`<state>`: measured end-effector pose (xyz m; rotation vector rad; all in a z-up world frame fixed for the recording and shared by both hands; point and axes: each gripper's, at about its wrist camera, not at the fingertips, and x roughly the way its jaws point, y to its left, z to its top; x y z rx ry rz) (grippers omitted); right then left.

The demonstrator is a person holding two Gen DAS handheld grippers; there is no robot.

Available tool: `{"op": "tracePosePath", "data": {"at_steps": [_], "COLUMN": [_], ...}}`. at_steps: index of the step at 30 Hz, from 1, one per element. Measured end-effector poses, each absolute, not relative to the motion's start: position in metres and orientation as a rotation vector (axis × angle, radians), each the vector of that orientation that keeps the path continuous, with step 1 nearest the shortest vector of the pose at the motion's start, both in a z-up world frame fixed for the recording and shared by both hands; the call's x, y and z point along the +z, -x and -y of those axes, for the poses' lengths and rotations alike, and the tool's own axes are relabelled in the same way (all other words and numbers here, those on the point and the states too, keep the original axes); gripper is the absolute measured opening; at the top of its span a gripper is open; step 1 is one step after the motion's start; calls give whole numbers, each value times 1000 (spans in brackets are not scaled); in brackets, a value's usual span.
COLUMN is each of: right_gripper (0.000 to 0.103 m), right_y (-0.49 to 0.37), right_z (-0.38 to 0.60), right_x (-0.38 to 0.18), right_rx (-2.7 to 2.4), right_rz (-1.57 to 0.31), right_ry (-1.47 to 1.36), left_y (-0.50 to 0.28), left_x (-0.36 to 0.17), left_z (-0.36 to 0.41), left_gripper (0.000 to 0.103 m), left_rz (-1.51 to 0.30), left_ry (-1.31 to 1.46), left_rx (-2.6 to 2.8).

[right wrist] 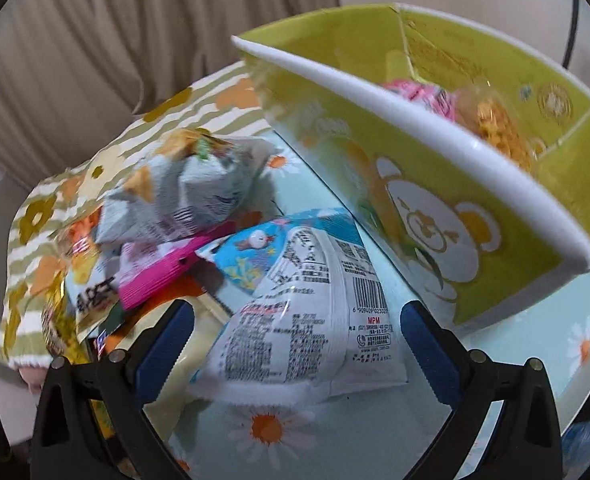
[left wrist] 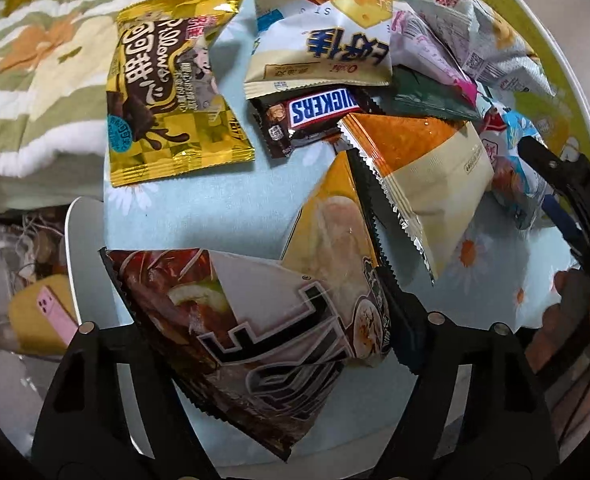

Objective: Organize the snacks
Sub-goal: 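Grasp the brown chip bag with the left gripper while the right grasps the white chip bag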

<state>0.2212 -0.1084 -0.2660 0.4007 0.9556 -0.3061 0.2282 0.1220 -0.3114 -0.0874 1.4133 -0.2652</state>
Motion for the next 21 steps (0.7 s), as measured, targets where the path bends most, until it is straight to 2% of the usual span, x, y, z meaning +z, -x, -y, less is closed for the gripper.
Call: {"op": "tracePosePath", "data": {"at_steps": [13,21], "right_gripper": [101,78], "right_y": [-246,-240], "right_z": [123,122], "right_x": [-291,-291], "right_rx": [-359,-298], "right_rz": [-1040,-1055], "right_ry": [-450,-441], "left_y": [-226,-220], "left_x": [-292,-278], "left_z": [-142,-144], "left_gripper": [72,72], "left_rz": [-1368,-1333], "left_ry": [94,104], "left_rx": [-238,-228]}}
